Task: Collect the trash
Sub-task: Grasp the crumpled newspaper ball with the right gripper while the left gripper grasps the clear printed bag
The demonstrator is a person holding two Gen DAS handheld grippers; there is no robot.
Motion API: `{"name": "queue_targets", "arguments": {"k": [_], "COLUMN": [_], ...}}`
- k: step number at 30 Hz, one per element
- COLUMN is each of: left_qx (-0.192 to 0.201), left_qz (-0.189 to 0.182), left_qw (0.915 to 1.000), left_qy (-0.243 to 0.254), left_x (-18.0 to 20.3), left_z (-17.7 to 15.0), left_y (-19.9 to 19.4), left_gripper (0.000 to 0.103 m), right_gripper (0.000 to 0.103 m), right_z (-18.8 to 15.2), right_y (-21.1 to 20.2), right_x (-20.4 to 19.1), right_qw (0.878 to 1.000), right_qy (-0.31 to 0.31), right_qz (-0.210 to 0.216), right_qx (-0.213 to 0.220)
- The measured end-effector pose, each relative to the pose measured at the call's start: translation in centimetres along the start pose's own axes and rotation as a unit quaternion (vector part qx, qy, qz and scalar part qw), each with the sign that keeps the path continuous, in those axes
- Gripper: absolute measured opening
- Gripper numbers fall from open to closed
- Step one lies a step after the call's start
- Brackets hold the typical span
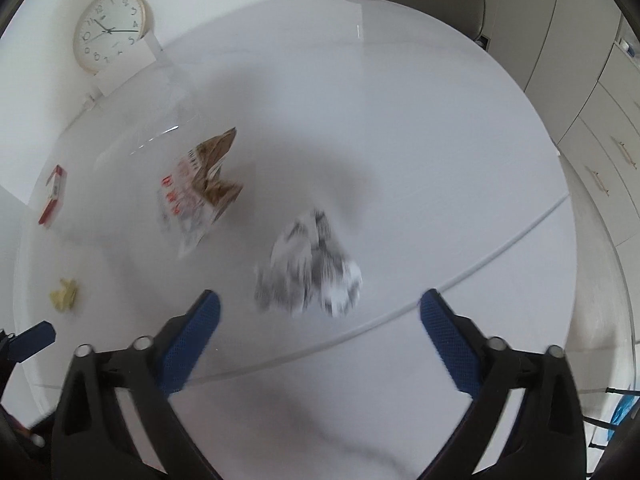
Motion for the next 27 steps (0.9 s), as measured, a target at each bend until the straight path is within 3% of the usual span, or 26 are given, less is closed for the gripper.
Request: {"name": "queue_targets", "arguments": {"k": [2,4,7,13,16,22,27], "left_qx": [-0.002,-0.005,-0.011,-0.039,-0.048,-0.070,-0.071], "left_qz": [-0.006,-0.011,-0.015,-0.015,0.004,0.046,0.074], "left_qw": [0.9995,0.9984,0.9960,0.9874,0.9816,0.9741,0.9738], "left_qy": [-0.032,-0.055,-0.088,-0.153,-0.185,-0.210,-0.203], "left_x": [-0.1,0.0,0.6,2.0,2.6,3.5,3.8], "left_z": [1.6,3.1,5.0,8.4,9.8,11.1,11.3], "left_y": [0.4,1.0,2.0,5.4,7.4,10.6,11.8], "left_gripper": [0.095,0.095,0.095,0.095,0.095,0.095,0.095], "right_gripper": [0.064,0.049,0.041,0.041,0.041,0.041,0.041], "right_z": [0.1,0.2,0.1,-1.0,-1.3,-1.8,-2.3], "right_y": [0.5,0.9,0.6,-0.8,-1.2,-1.9,-1.9], "right_x": [0.2,0.2,0.6,2.2,2.8,4.2,5.0], "right_qw": [1.000,1.000,1.000,0.999,0.998,0.997,0.996], "right_qy": [0.003,0.002,-0.007,0.012,0.024,0.040,0.055], "right_qz": [0.008,0.017,0.023,0.044,0.052,0.062,0.067], "right_qx": [-0.004,-0.008,-0.005,-0.004,-0.003,-0.003,-0.007]}}
Point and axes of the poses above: each gripper's, at about its wrist camera, not at the fingertips, and y roughly the way its jaws point, x to its right, z to its top, the point moved 6 cm from there along y, roughly the way its jaws point, and after that the axes turned 5 degrees about z, right-handed, at the moved point
